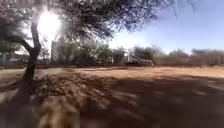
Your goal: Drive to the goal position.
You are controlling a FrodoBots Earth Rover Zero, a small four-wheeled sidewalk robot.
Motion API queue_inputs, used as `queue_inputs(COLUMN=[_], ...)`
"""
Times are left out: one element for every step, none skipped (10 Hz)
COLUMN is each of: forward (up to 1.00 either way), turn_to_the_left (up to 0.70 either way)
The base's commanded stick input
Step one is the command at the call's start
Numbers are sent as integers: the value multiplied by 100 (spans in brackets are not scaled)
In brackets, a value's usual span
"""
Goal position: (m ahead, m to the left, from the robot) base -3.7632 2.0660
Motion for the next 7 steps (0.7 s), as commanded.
queue_inputs(forward=[0, 0, 0, 0, 0, 0, 0], turn_to_the_left=[-45, -45, -45, -45, -45, -45, -45])
